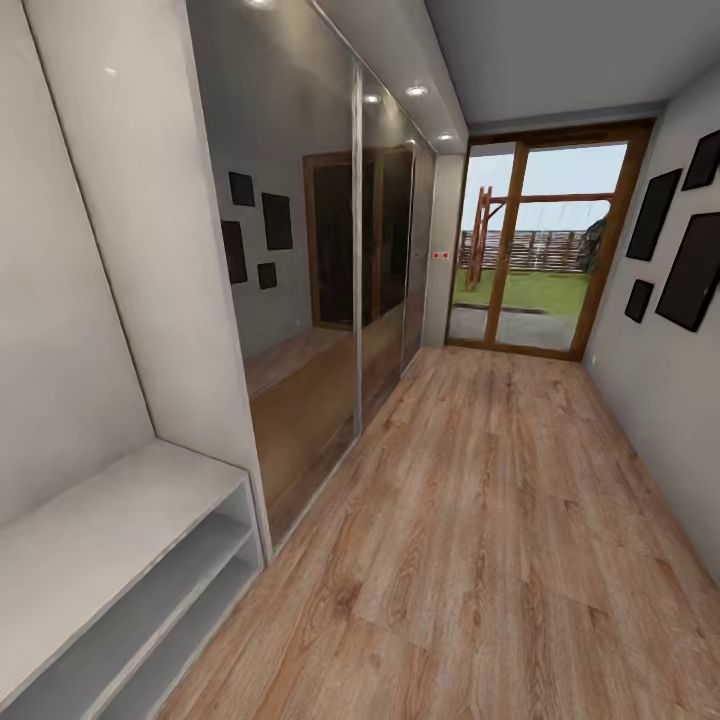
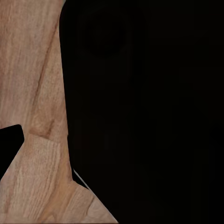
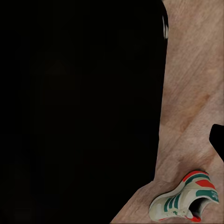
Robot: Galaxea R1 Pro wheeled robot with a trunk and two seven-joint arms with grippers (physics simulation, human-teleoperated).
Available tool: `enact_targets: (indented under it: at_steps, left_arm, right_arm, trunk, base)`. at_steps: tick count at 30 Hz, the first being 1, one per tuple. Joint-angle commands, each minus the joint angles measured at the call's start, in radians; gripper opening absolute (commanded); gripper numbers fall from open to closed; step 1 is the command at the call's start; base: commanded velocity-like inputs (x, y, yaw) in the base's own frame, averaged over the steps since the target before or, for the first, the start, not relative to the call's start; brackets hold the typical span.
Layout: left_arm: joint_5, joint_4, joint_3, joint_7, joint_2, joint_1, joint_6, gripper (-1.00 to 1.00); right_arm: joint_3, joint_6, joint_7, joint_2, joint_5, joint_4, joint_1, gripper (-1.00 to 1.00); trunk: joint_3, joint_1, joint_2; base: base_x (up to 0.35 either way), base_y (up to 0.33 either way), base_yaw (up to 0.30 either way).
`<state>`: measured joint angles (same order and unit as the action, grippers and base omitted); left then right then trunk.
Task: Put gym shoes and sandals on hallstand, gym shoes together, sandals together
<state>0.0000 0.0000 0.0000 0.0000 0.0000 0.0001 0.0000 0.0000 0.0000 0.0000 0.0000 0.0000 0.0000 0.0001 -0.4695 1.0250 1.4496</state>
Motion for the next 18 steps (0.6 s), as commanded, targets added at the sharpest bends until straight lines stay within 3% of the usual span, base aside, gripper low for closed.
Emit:
enact_targets:
  at_steps: [1,10,18]
  left_arm:
    - [-0.003,-0.006,0.001,-0.002,-0.001,0.006,0.0,1.0]
    - [-0.003,-0.022,0.0,-0.002,-0.001,0.008,0.0,1.0]
    - [-0.003,-0.067,0.001,-0.002,-0.002,0.007,-0.044,1.0]
  right_arm:
    - [0.004,0.0,-0.002,-0.001,0.003,0.002,-0.002,1.0]
    - [0.003,0.0,-0.003,-0.001,0.003,0.002,-0.002,1.0]
    - [0.0,-0.001,-0.005,-0.001,-0.002,-0.002,-0.002,1.0]
  trunk:
    - [0.0,0.0,0.0]
    - [0.0,0.0,0.0]
    - [0.0,0.0,0.0]
  base:
    - [0.0,0.0,0.0]
    - [0.0,0.0,0.0]
    - [0.0,0.0,0.0]
